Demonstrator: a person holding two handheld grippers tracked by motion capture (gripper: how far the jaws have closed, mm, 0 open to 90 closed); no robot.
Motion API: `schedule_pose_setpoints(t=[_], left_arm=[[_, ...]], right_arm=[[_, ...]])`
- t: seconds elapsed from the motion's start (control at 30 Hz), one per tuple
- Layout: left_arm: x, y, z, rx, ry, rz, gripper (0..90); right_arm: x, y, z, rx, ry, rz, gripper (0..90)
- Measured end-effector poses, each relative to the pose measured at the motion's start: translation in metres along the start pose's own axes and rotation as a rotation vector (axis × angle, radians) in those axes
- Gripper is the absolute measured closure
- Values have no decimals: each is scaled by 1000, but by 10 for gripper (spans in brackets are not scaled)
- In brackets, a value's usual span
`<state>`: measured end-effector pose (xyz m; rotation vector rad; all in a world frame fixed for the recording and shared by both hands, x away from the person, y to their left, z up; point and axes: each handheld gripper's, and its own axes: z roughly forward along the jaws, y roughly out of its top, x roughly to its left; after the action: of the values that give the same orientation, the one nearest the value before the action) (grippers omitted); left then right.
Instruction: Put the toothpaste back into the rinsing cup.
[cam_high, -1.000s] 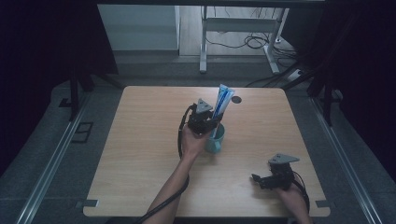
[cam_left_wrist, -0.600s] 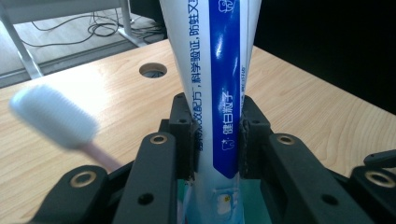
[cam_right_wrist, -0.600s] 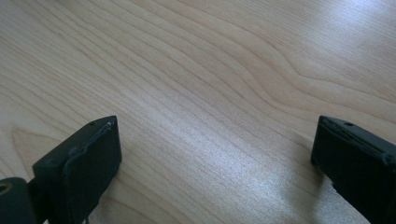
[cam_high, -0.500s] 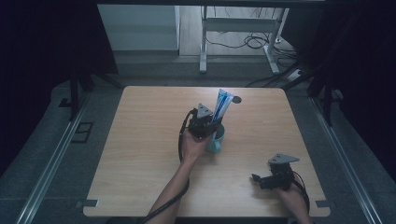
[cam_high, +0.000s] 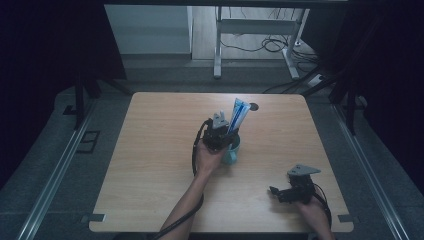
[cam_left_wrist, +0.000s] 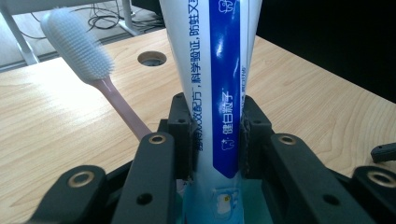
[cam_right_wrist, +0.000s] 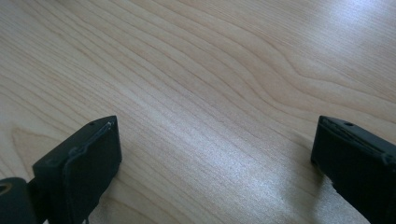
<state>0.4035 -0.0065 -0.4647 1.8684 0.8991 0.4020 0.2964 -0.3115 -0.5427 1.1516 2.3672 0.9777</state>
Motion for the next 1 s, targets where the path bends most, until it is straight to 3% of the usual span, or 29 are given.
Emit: schedule_pose_setpoints(t=[0.67,1.0], left_arm=[[-3,-8,3,78,25,46,678],[1,-6,1,98,11,7,666]], right_arm=[[0,0,0,0,0,0,18],[0,0,0,0,0,0,18]])
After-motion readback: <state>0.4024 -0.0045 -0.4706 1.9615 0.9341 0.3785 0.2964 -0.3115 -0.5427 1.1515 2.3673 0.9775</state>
